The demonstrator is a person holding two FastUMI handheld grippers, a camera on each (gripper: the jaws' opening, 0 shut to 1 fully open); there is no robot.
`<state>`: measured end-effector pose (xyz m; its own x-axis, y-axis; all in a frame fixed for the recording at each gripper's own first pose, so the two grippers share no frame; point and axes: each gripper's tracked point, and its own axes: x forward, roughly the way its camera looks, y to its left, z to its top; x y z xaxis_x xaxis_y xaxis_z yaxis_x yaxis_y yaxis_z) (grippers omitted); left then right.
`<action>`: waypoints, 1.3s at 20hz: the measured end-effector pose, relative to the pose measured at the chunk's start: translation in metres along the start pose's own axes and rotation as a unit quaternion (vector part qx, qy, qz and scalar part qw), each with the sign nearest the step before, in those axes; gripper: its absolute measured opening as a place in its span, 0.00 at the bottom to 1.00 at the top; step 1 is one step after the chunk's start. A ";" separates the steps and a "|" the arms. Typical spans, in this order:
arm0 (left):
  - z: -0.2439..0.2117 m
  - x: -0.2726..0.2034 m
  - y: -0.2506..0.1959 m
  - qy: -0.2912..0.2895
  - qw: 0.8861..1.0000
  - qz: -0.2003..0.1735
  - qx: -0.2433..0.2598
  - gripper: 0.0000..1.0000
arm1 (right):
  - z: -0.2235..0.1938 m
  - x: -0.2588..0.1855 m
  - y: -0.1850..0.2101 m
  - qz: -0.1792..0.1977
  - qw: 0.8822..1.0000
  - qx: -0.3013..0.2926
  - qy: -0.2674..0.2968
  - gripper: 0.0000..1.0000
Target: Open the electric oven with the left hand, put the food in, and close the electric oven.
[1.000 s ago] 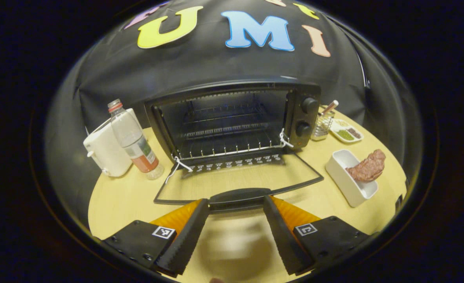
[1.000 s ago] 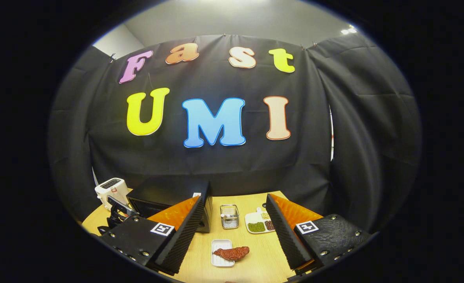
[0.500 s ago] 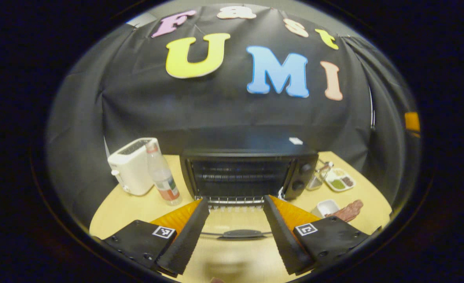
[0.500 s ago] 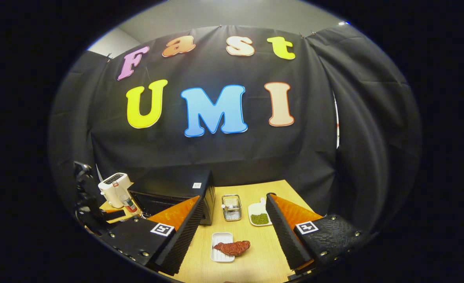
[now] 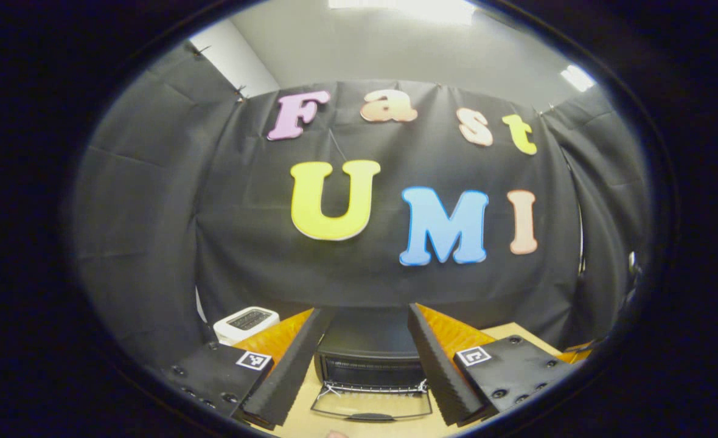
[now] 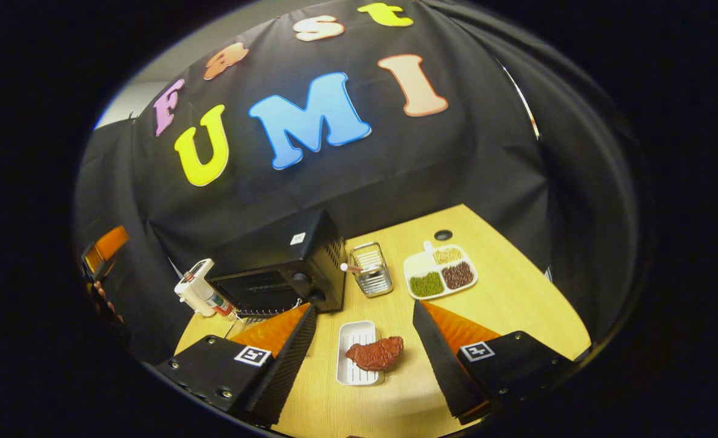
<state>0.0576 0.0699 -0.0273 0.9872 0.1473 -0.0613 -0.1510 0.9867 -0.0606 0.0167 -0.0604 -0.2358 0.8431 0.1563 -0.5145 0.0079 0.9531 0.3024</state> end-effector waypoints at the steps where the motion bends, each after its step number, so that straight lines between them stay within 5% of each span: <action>1: 0.008 -0.005 0.003 -0.006 1.000 0.007 -0.009 1.00 | -0.011 0.006 -0.007 0.004 1.000 0.014 0.017 0.97; 10: -0.003 -0.046 0.021 0.025 0.998 0.057 0.006 1.00 | -0.101 0.071 -0.039 0.023 0.981 0.135 0.134 0.97; 14: -0.016 -0.060 0.021 0.052 0.995 0.079 0.017 0.94 | -0.121 0.090 -0.037 0.046 0.973 0.158 0.163 0.84; 16: -0.023 -0.066 0.016 0.058 0.995 0.085 0.017 0.99 | -0.126 0.094 -0.030 0.065 0.967 0.181 0.168 0.79; 17: -0.025 -0.071 0.017 0.061 0.994 0.089 0.018 0.99 | -0.124 0.094 -0.025 0.079 0.964 0.189 0.168 0.68; 20: -0.037 -0.081 0.023 0.074 0.992 0.102 0.021 0.99 | -0.118 0.091 -0.019 0.102 0.961 0.199 0.164 0.66; 21: -0.041 -0.083 0.024 0.076 0.991 0.104 0.019 0.99 | -0.126 0.107 -0.015 0.100 0.959 0.204 0.168 0.26; 23: -0.040 -0.083 0.027 0.076 0.991 0.107 0.013 0.89 | -0.117 0.099 -0.014 0.108 0.955 0.222 0.165 0.22; 24: -0.040 -0.083 0.026 0.076 0.992 0.104 0.011 0.99 | -0.117 0.097 -0.011 0.114 0.953 0.229 0.162 0.18; 26: -0.040 -0.080 0.025 0.076 0.993 0.095 0.013 0.99 | -0.112 0.096 -0.011 0.105 0.952 0.243 0.156 0.10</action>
<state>-0.0275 0.0799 -0.0639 0.9217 0.3197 -0.2195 -0.3296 0.9441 -0.0089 0.0374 -0.0270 -0.3781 0.6537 0.4717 -0.5918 0.1680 0.6721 0.7212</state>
